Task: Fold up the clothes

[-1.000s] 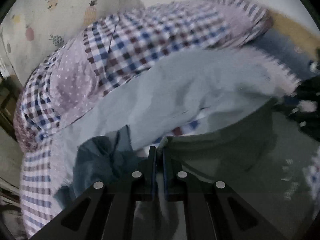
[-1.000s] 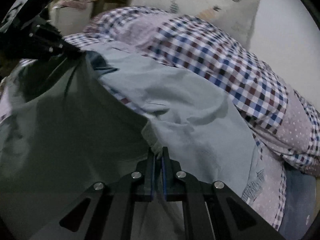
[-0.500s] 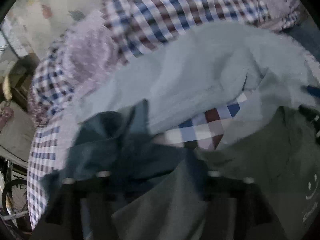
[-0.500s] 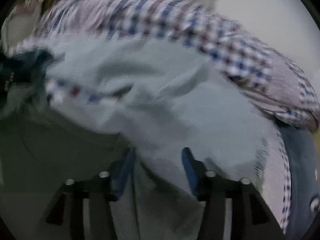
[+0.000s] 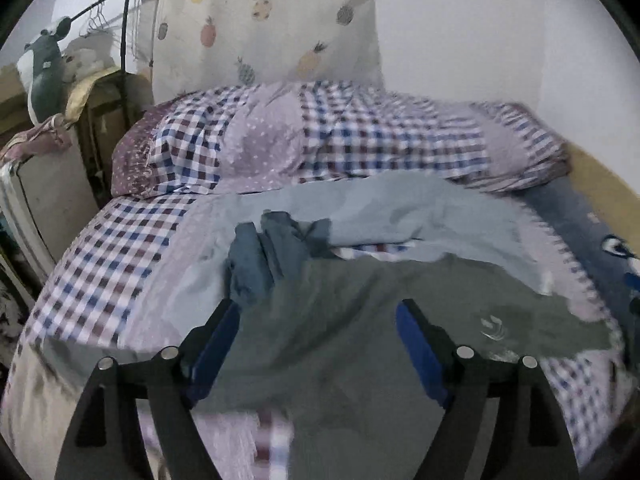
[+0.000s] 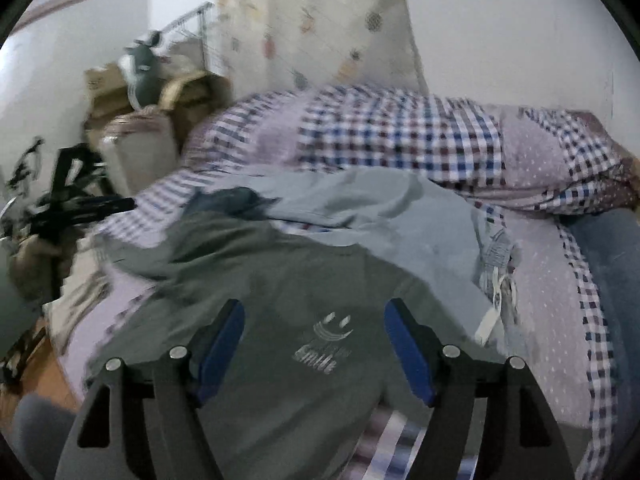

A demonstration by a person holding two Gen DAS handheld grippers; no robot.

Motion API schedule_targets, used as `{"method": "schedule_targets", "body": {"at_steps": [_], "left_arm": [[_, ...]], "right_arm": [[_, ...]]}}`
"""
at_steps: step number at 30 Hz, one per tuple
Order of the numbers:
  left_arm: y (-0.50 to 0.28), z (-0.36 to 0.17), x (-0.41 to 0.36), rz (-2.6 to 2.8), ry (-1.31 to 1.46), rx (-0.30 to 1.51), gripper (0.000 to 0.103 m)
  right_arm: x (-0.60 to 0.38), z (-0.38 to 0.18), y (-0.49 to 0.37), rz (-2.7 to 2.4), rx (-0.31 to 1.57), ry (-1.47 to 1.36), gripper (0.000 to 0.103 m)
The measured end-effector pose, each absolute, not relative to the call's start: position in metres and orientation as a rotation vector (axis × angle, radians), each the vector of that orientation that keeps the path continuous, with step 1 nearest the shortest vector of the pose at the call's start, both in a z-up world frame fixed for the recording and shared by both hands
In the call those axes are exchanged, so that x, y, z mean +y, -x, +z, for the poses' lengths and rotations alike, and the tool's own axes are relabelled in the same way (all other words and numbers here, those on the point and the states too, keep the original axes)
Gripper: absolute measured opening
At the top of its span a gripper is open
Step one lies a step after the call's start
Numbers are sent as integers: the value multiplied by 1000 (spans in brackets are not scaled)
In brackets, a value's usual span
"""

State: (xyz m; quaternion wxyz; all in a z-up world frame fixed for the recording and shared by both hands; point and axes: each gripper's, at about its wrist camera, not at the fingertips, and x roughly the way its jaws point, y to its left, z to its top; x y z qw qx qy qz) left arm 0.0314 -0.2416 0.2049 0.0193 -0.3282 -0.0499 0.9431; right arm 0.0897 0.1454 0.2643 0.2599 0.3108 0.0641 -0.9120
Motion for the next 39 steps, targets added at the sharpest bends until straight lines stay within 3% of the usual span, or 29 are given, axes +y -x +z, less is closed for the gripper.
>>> {"method": "schedule_targets", "body": {"at_steps": [7,15,18,21,23,25,27,29,30,34,39], "left_arm": [[-157,205,-218,2866,902,-234,85],[-254,94,-247,2833,1197,-695,85],[-264,62,-240,2840,1291,-674,80],[-261,50,-221,2863,1339,-510,75],[-259,47,-211,2846,1354,-467,66],[-258,48,-204,2849,1353,-445,65],[-255,44,-207,2853,1364,-483,54],[-255,34,-217,2846,1403,-583,7],[-259,30,-225,2849,1416,-659,2],[-293,24,-253,2850,1374,-943,1],[-328,-3,-277,2794,1545,-1214,1]], "right_arm": [[118,240,-216,-2449,82,-847,78],[83,183,-268,-2485,25,-960,78],[79,169,-275,-2497,15,-989,78],[79,159,-281,-2513,-2,-1013,78],[79,155,-286,-2519,-8,-1024,78],[80,151,-291,-2518,-10,-1032,78],[80,147,-296,-2525,-1,-1037,78],[82,143,-299,-2531,1,-1049,78],[82,142,-300,-2532,-3,-1051,78],[83,135,-302,-2546,-7,-1057,78],[72,121,-301,-2544,19,-1081,78]]}}
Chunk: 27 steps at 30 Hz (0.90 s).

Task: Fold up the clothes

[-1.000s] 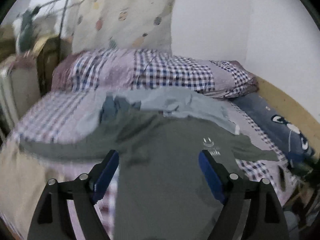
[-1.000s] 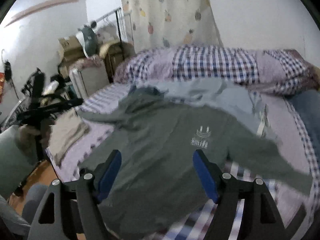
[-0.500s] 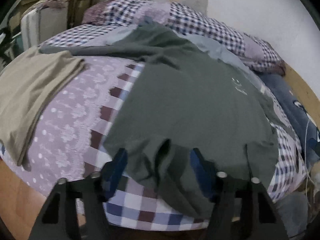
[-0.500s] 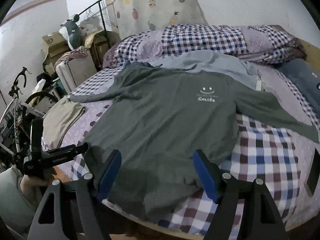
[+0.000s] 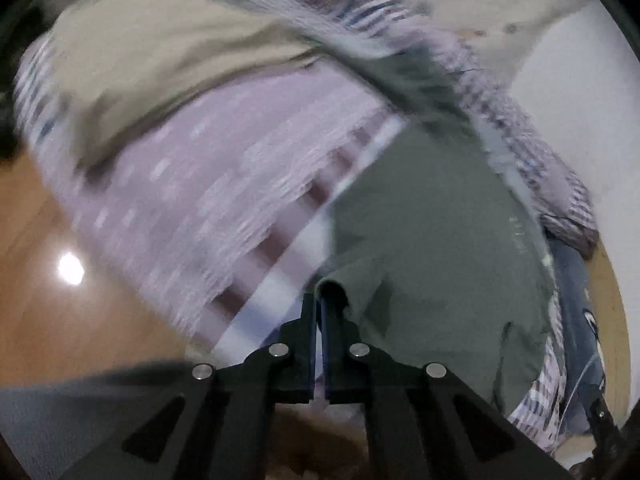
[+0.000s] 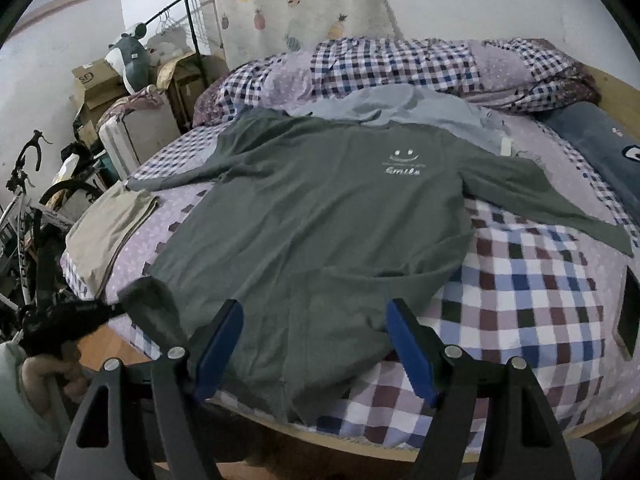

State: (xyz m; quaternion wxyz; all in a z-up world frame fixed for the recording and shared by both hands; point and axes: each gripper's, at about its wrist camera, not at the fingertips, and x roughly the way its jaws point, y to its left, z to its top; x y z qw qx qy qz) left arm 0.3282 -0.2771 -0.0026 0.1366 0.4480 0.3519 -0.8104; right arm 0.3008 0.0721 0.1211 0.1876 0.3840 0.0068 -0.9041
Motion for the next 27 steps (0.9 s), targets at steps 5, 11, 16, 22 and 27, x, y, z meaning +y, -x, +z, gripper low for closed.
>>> {"method": "schedule_targets", "body": {"at_steps": [5,11,16,22,27], "left_arm": [[-339,-12,-284,-2216,-1354,990,9],[-358,2,-278,-2230,-1284,962,50],[-361,21,-266,-2392,-1155,926,58],[-353,33,-255,-2499,-1089,873,59],[-332,24,-255,-2512,-1133,896,59]], "right_arm": [[44,102,-295,-2526,139,-1070,78],[14,69,-259,-2528,198,-1111,76],[0,42,-227,-2548,224,-1196,58],[2,25,-206,-2593,239,-1259,18],[38,44,-222,-2615,70,-1265,3]]}}
